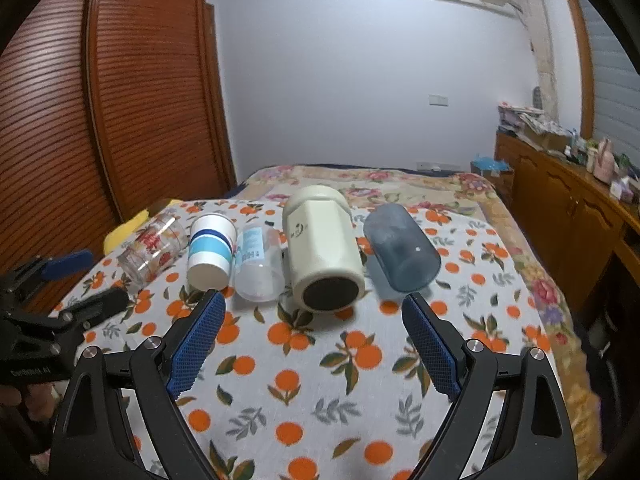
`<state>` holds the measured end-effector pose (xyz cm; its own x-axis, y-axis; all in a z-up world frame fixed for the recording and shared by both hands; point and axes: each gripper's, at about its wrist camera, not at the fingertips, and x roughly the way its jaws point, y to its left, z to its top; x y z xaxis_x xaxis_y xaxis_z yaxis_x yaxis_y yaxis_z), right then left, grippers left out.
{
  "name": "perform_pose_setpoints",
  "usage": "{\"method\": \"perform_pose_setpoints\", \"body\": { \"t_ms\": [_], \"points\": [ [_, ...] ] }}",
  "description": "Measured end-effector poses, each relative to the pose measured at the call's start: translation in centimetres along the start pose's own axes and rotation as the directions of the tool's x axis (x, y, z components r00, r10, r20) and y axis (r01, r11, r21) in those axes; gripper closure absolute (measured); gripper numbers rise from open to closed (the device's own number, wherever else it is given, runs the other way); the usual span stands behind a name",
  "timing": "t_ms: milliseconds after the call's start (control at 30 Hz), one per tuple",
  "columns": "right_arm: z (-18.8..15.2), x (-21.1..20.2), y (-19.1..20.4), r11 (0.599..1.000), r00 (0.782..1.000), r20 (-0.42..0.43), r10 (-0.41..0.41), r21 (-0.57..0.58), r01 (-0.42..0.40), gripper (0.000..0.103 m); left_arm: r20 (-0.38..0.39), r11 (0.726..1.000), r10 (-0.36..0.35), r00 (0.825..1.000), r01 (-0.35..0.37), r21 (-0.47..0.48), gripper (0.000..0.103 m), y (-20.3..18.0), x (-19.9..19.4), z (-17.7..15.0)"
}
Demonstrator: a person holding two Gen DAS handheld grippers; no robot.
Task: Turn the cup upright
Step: 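Move the right gripper to the cream tumbler and close around its body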
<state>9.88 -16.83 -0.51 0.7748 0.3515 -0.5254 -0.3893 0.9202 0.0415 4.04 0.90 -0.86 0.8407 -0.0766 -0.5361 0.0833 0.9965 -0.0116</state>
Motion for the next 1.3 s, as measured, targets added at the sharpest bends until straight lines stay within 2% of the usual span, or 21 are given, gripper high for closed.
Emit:
{"method": "perform_pose_setpoints", "body": {
  "t_ms": [233,333,567,667,800,900,1000,1300],
  "points": [
    [1.9,3.4,-0.4,0.999,0.997,-0.069,0.027,-0.046,-0.03,0.012,-0.023,0.999,-0.033,0.999,0.033,-0.002,0.015,1.2,1.9,0.5],
    [2.6,5.4,-0.2,0.996,0.994,-0.107,0.01,-0.091,-0.02,0.013,-0.022,0.999,-0.035,0.999,0.035,-0.006,0.016,1.8,2.4,1.0],
    [4.3,9.4,0.0,0.992,0.981,-0.191,0.027,-0.118,-0.05,0.014,-0.025,0.999,-0.035,0.999,0.035,0.005,0.018,2.6,3.5,1.6],
    [4.9,11.3,0.1,0.992,0.969,-0.245,0.028,-0.114,-0.057,0.014,-0.024,1.0,-0.027,0.999,0.027,0.005,0.018,2.9,3.8,1.9],
    [5.2,14.4,-0.5,0.993,0.937,-0.347,0.034,-0.094,-0.071,0.015,-0.034,0.999,-0.046,0.998,0.046,-0.02,0.018,3.7,4.0,2.2],
    [5.3,15.9,-0.8,0.994,0.92,-0.392,0.021,-0.09,-0.061,0.015,-0.035,0.999,-0.046,0.998,0.045,-0.024,0.018,4.0,3.9,2.2],
    [5.2,17.1,-1.4,0.996,0.897,-0.441,0.04,-0.054,-0.071,0.016,-0.042,0.999,-0.048,0.998,0.047,-0.024,0.018,4.2,3.9,2.1],
    [5.2,19.5,-1.6,0.997,0.863,-0.503,0.048,-0.027,-0.072,0.021,-0.054,0.998,-0.063,0.997,0.062,-0.031,0.018,4.2,3.9,1.8]
  ]
}}
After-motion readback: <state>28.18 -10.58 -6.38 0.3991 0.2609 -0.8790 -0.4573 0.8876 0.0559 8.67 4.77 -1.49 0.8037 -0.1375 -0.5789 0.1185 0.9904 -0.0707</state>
